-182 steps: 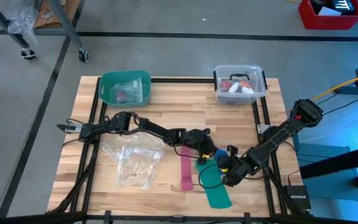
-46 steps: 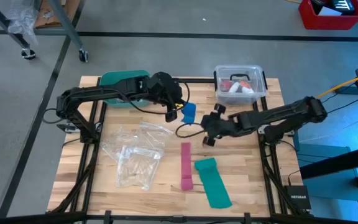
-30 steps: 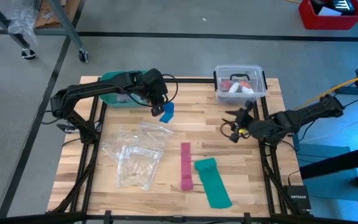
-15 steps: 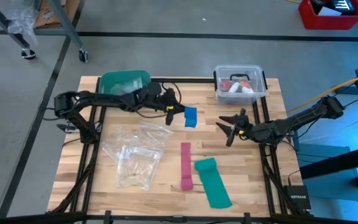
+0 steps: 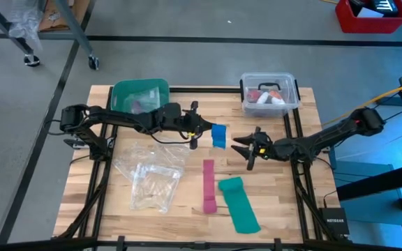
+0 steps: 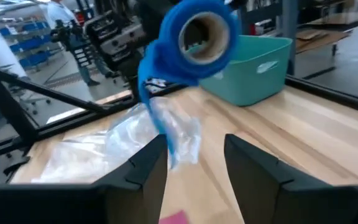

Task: Roll bandage

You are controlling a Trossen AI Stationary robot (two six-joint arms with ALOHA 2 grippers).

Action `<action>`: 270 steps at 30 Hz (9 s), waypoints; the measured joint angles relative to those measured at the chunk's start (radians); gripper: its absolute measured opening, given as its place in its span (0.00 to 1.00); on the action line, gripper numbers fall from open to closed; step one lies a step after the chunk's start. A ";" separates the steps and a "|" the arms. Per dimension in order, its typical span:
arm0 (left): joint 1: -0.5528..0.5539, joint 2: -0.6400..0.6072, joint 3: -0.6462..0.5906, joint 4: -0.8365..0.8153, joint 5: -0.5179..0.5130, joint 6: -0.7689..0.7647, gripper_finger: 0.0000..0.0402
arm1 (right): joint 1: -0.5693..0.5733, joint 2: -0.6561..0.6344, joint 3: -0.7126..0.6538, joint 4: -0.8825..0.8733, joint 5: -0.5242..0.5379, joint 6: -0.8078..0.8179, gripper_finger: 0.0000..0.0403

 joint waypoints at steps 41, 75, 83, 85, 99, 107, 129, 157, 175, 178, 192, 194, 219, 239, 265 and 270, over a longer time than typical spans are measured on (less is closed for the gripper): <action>-0.029 0.000 0.000 0.043 -0.016 0.064 0.00 | 0.001 0.198 0.080 0.134 -0.086 0.246 0.07; -0.148 0.002 0.000 -0.043 0.022 0.197 0.00 | -0.236 0.197 0.080 0.344 -0.158 0.499 0.00; -0.162 0.002 0.000 0.053 0.031 0.198 0.00 | -0.235 0.197 0.080 0.127 -0.181 0.503 0.00; -0.162 0.002 0.000 0.060 0.019 0.198 0.00 | -0.235 0.197 0.080 0.096 -0.208 0.523 0.00; -0.134 0.002 0.000 0.067 -0.092 0.352 0.00 | -0.235 0.197 0.080 0.195 -0.580 0.697 0.00; -0.135 -0.002 0.001 0.070 -0.098 0.350 0.00 | -0.235 0.198 0.080 0.220 -0.633 0.761 0.01; -0.135 -0.010 -0.002 0.105 -0.096 0.368 0.00 | -0.235 0.197 0.082 0.091 -0.600 0.558 0.39; -0.164 -0.086 0.001 -0.071 -0.212 0.400 0.00 | -0.299 0.142 0.080 0.090 -0.491 0.503 0.45; -0.193 -0.110 0.001 -0.140 -0.231 0.400 0.00 | -0.300 0.141 0.080 0.086 -0.495 0.504 0.45; -0.193 -0.110 0.001 -0.138 -0.231 0.400 0.00 | -0.300 0.141 0.080 0.050 -0.485 0.461 0.45; -0.207 -0.165 0.001 -0.136 -0.231 0.366 0.00 | -0.300 0.141 0.080 -0.060 -0.469 -0.034 0.45; -0.207 -0.165 0.001 -0.141 -0.231 0.352 0.00 | -0.300 0.141 0.080 -0.069 -0.445 -0.036 0.45; -0.179 -0.071 0.000 -0.134 -0.488 0.868 0.01 | -0.300 0.141 0.081 0.034 -0.464 0.104 0.45; -0.254 -0.071 0.000 -0.112 -0.593 1.705 0.00 | -0.300 0.141 0.081 0.075 -0.451 -0.008 0.45; -0.350 -0.072 0.000 -0.006 -0.581 1.705 0.00 | -0.300 0.141 0.081 0.256 -0.411 -0.474 0.45; -0.350 -0.072 0.000 0.002 -0.579 1.687 0.00 | -0.300 0.141 0.090 0.265 -0.436 -0.474 0.45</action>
